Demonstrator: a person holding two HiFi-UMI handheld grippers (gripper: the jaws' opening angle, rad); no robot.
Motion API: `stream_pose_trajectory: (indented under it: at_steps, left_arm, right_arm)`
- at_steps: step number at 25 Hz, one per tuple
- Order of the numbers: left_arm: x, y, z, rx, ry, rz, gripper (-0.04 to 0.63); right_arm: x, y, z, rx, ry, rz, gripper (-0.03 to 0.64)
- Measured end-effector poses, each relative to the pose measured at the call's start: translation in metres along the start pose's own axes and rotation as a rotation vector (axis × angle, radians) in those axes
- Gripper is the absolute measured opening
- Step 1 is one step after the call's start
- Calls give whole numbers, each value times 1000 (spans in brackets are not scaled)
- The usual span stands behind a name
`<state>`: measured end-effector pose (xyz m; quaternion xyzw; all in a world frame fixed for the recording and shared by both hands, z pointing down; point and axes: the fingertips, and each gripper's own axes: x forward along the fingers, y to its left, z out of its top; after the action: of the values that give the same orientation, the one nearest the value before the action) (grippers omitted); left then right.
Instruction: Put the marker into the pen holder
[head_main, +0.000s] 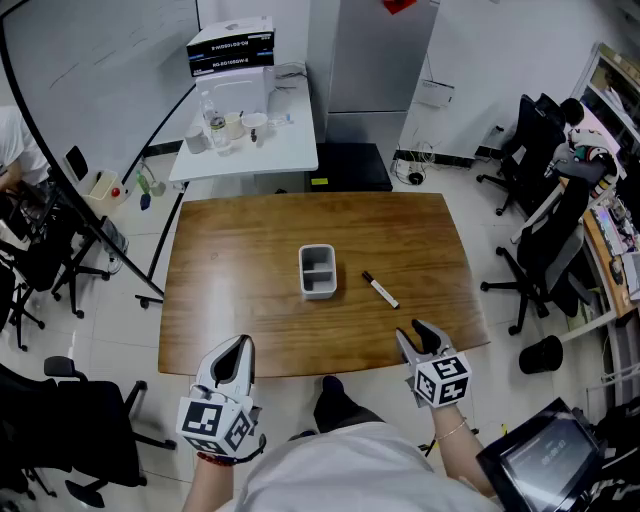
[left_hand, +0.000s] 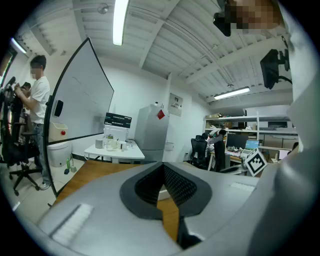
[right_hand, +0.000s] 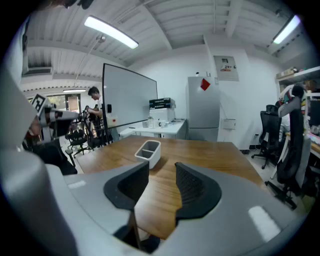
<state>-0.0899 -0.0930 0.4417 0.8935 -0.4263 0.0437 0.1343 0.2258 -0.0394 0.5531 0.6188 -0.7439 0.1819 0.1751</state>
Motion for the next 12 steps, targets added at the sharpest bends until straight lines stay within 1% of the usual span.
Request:
stream_pose_trajectory:
  at_steps: [4, 6, 9, 12]
  left_arm:
    - [39, 8, 22, 15, -23, 43, 2]
    - [57, 12, 28, 12, -25, 61, 2]
    - [77, 16, 27, 9, -8, 85, 2]
    - [93, 20, 19, 1, 8, 102, 2]
  right_arm:
    - [52, -38, -25, -30, 118, 44, 146]
    - [75, -53, -39, -78, 194, 57, 146]
    - [104, -66, -63, -154, 311, 92, 146]
    - [125, -75, -81, -206, 398, 118, 146]
